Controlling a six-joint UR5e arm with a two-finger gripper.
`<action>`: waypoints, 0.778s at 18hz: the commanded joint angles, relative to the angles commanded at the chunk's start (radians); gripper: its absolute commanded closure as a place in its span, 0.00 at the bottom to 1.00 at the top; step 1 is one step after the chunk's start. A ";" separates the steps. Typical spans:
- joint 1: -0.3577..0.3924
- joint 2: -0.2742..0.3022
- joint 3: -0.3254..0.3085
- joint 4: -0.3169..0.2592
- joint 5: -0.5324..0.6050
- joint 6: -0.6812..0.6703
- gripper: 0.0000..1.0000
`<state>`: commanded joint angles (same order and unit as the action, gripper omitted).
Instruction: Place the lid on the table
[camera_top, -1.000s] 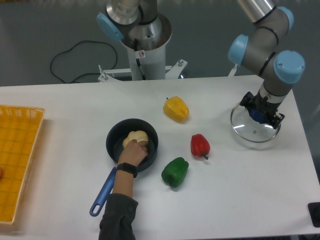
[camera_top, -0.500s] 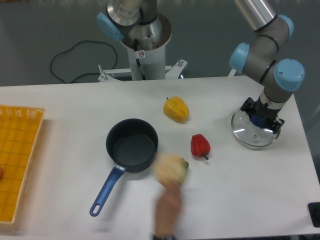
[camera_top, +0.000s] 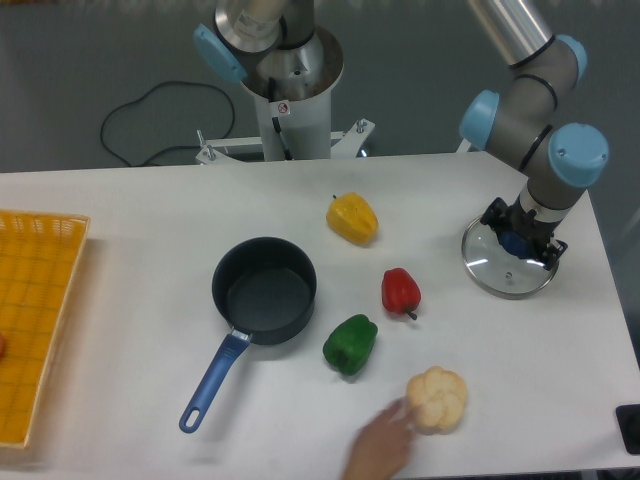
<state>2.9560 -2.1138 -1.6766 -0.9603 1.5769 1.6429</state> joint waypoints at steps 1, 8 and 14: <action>0.000 0.000 0.000 0.000 0.000 0.000 0.66; 0.000 -0.002 0.000 0.000 0.000 0.002 0.46; 0.000 -0.002 0.000 0.000 -0.002 0.002 0.26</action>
<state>2.9560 -2.1154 -1.6766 -0.9603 1.5754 1.6444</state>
